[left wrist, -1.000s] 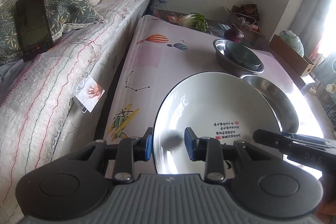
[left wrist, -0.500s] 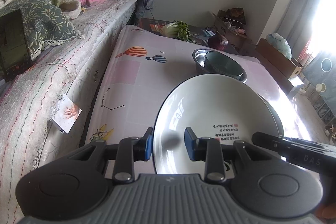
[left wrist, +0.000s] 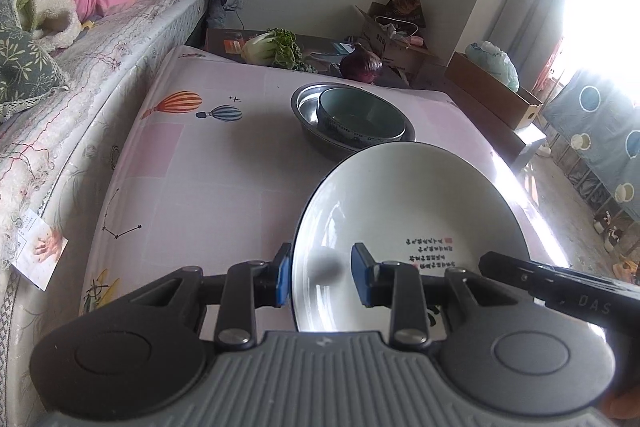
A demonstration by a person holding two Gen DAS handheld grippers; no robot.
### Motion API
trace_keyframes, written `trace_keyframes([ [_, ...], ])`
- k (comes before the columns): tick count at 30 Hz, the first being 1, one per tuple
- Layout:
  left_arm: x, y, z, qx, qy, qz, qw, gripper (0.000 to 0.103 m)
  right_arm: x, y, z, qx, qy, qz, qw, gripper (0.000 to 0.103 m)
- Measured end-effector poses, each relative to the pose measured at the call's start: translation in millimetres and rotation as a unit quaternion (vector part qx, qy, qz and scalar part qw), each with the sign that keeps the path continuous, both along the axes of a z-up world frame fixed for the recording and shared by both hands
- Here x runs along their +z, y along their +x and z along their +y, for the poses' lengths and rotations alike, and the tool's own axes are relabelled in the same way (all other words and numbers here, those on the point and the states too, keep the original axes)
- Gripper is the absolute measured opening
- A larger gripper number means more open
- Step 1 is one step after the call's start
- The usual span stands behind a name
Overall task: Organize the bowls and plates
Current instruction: 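Carry the white plate with both tools into the large steel bowl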
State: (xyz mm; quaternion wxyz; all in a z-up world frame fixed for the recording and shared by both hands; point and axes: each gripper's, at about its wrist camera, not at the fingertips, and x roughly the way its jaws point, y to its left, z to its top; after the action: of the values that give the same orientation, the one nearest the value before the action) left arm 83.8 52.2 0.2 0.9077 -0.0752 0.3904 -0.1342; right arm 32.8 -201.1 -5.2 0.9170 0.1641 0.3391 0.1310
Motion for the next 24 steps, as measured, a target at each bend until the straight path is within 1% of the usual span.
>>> trace_keyframes([
  [10,-10.7,26.3,-33.3,-0.027,0.003,0.012,0.9996,0.032,-9.4,9.0,-33.8,-0.035,0.004,0.011,0.999,0.025],
  [17,-21.8,42.6,-42.9,-0.031,-0.002,0.029,0.9991,0.032,-15.4,16.9,-42.8,-0.043,0.001,0.018,0.999,0.025],
  [24,-27.7,51.5,-47.4,-0.031,0.003,0.034,0.9989,0.032,-21.2,27.1,-44.7,-0.043,0.0,0.029,0.999,0.025],
])
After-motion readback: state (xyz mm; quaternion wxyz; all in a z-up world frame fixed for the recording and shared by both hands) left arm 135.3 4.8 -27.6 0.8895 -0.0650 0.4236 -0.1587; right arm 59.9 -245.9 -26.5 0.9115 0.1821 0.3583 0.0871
